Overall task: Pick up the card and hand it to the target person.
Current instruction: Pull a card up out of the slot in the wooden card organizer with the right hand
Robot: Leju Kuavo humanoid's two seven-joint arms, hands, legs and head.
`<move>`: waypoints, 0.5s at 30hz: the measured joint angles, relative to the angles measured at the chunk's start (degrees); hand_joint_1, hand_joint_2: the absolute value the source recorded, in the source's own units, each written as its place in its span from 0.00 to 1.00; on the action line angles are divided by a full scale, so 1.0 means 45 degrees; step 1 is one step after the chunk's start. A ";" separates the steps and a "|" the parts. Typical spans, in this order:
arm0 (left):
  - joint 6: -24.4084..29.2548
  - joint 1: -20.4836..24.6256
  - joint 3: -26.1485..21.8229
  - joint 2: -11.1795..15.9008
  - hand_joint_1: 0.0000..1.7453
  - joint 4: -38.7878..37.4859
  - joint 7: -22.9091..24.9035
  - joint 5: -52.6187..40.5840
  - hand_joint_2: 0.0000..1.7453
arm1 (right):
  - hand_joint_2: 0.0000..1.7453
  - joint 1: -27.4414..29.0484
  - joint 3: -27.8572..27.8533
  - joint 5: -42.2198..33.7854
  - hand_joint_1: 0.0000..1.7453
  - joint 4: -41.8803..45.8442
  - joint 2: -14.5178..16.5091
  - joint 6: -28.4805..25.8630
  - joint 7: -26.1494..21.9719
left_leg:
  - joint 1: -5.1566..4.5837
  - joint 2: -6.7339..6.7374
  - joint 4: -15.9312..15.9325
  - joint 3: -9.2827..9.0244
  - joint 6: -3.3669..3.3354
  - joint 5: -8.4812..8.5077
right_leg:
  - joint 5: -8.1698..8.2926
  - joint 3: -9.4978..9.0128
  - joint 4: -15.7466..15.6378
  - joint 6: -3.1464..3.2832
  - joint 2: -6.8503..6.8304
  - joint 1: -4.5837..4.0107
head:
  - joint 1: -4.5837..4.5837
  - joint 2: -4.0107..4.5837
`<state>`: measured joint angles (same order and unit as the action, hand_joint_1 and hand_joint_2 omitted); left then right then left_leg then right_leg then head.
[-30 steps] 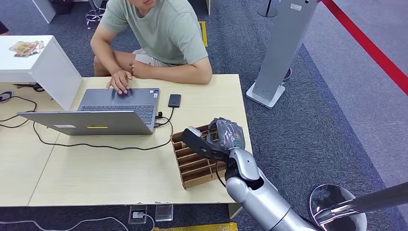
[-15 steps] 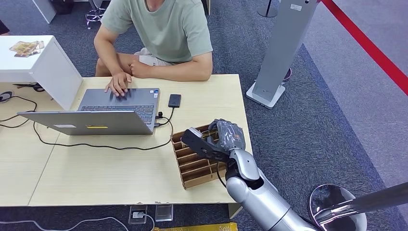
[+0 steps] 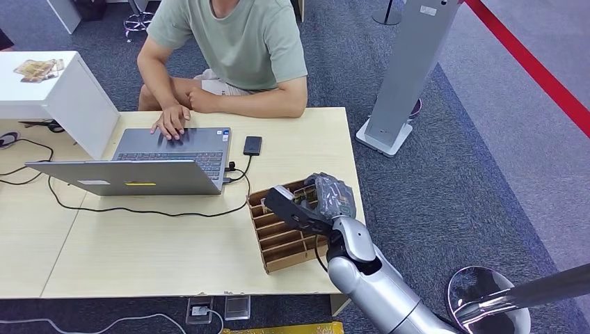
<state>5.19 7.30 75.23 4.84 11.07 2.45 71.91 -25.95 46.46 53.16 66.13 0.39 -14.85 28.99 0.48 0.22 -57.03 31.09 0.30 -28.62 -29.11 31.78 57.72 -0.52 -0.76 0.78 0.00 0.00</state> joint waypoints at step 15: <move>-0.0034 0.0076 0.0099 0.0015 0.00 0.0003 0.0011 -0.0091 1.00 | 1.00 0.0164 -0.0155 -0.0037 0.74 0.0143 -0.0099 0.0049 0.0082 | -0.0001 -0.0012 0.0001 -0.0002 -0.0001 0.0001 | -0.0003 -0.0005 -0.0001 -0.0001 -0.0011 0.0001 | 0.0000 0.0000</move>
<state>5.03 7.64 75.68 4.91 11.08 2.50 71.50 -25.21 45.76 52.99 66.77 -0.06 -14.63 29.36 0.48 0.17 -57.03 31.08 0.30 -28.61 -29.12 31.76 57.71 -0.52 -0.81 0.78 0.00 0.00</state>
